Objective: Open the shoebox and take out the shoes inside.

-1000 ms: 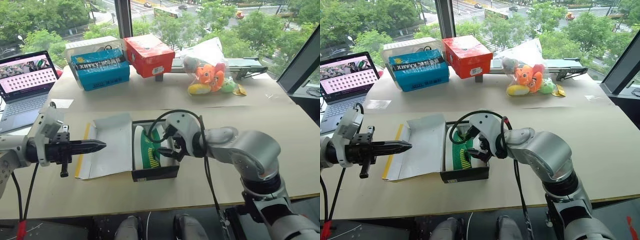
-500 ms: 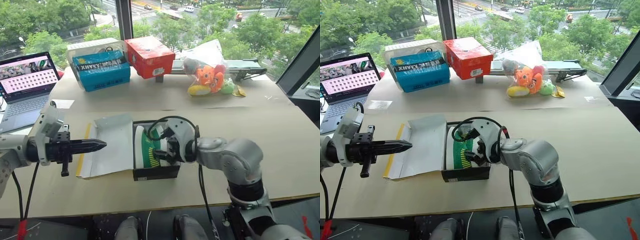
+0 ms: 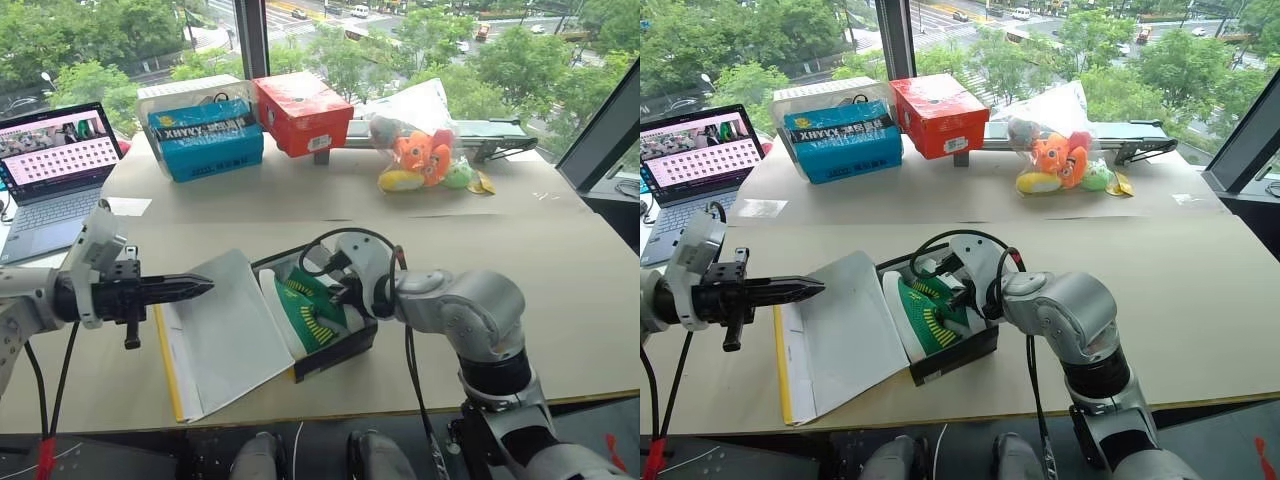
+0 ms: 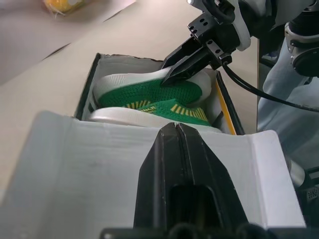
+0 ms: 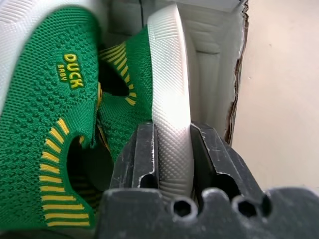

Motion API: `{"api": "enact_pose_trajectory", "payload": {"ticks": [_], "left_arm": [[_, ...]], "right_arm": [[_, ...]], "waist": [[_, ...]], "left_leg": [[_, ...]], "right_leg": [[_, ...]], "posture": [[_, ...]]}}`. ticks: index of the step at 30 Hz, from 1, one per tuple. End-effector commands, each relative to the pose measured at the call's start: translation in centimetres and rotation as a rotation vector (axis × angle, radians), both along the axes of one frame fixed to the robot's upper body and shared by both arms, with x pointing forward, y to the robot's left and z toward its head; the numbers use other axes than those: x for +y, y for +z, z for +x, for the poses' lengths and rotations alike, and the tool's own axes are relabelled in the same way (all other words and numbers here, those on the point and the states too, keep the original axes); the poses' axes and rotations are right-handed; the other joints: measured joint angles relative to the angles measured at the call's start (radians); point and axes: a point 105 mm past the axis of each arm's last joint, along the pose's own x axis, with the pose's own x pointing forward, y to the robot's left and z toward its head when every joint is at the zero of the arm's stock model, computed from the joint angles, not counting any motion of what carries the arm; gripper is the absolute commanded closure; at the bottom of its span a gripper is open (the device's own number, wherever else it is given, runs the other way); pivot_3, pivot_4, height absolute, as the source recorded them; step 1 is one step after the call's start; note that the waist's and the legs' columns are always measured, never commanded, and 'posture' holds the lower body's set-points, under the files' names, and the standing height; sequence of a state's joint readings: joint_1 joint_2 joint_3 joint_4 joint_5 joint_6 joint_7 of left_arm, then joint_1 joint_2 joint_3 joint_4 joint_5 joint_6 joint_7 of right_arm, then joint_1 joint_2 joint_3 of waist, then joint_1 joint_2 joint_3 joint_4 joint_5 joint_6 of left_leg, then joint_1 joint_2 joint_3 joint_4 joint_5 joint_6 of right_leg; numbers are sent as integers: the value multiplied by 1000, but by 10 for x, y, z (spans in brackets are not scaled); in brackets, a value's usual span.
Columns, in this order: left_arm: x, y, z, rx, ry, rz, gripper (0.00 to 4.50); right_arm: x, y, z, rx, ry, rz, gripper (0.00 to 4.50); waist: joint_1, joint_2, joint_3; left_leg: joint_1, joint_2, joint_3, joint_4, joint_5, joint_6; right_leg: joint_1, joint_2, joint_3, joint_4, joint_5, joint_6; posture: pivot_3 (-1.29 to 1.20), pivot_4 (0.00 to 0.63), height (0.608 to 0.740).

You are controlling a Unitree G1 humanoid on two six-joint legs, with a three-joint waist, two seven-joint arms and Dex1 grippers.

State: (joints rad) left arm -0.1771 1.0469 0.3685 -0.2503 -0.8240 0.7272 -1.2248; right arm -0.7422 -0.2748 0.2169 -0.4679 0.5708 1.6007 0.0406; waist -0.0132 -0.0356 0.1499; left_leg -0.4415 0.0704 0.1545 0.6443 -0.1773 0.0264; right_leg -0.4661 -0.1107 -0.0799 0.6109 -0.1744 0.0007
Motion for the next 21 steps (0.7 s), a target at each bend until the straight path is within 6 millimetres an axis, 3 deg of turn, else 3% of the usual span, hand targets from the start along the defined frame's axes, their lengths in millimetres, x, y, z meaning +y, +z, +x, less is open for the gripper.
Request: {"api": "enact_pose_trajectory", "payload": {"ticks": [1,7,21], "left_arm": [[-4,6,0,-37,-16,2,4500],[-4,5,1,-39,-17,1,4500],[-1,3,7,-37,-25,18,4500]], "right_arm": [[-6,14,8,-45,-33,-16,4017],[-3,43,13,-77,-41,124,4017],[1,31,8,73,-88,388,4017]], "waist": [[0,0,0],[0,1,1],[-4,1,1]], "left_leg": [[0,0,0,0,0,0],[-7,0,0,0,0,0],[-8,-1,0,0,0,0]], "right_leg": [[0,0,0,0,0,0],[-6,1,0,1,0,0],[-6,3,0,0,4,6]], "posture": [[0,150,739],[0,150,739],[0,150,739]]}}
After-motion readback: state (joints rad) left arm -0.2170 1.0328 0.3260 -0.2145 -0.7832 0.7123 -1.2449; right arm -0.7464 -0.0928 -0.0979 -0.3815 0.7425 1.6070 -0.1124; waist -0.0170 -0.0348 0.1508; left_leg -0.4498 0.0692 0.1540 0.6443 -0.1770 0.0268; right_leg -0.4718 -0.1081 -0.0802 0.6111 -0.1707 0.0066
